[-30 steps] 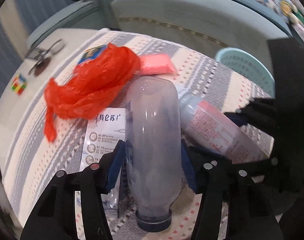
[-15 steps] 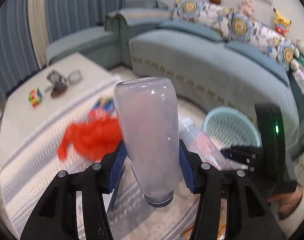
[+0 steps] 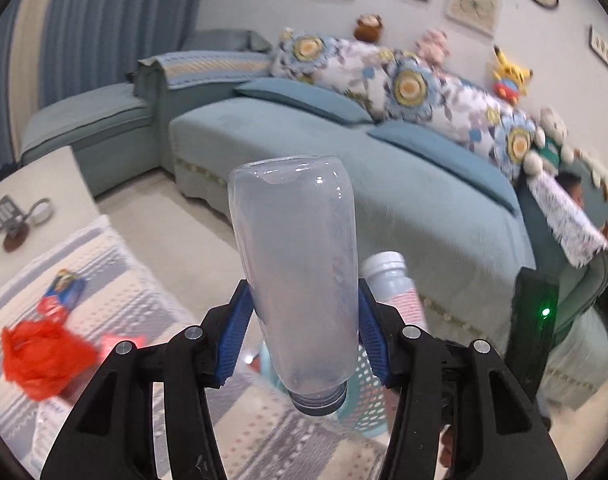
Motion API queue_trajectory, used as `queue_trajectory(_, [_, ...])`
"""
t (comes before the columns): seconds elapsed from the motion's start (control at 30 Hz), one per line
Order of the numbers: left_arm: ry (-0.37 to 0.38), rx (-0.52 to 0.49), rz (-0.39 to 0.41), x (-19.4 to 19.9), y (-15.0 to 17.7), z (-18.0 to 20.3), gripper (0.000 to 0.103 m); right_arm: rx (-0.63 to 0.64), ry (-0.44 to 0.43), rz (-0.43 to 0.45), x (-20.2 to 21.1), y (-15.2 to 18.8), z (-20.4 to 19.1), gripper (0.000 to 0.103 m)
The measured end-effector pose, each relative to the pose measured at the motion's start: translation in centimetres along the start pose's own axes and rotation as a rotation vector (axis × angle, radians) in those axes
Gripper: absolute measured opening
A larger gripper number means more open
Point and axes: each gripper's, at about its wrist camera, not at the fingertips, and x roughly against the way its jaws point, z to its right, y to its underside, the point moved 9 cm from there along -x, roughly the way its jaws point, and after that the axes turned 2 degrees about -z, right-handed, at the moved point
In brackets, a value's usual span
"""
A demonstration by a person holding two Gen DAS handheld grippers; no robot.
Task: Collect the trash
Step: 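Carry the clear bottle and pink bottle over the basket with both tools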
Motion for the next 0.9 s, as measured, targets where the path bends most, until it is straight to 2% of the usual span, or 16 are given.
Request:
queue_trajectory(0.03, [-0.002,-0.010,-0.024,-1.3,0.3,0.7,0.049,-0.079,0.010,0.000,0.1,0.1,2.5,0.045])
queue_trajectory(0.1, [-0.017,-0.044,-0.084,-4.0,1.4,1.8,0.049,-0.157,0.040,0.003,0.3,0.2,5.5,0.045])
queue_trajectory(0.27, [-0.062,-0.121,-0.213,-9.3,5.0,2.8,0.049,-0.137,0.168,0.018,0.9,0.0,8.6,0.045])
queue_trajectory(0.4, [-0.041,-0.109,-0.272,-11.6,7.3,3.1,0.049,-0.111,0.187,0.007,0.8,0.5,9.1,0.045])
queue_trajectory(0.5, [-0.051,-0.127,-0.285,-12.2,7.9,3.2,0.049,-0.081,0.233,0.007,0.7,0.3,9.2,0.045])
queue_trajectory(0.9, [-0.048,-0.153,-0.293,-12.3,7.5,3.4,0.050,-0.128,0.246,0.012,0.2,0.0,10.7,0.045])
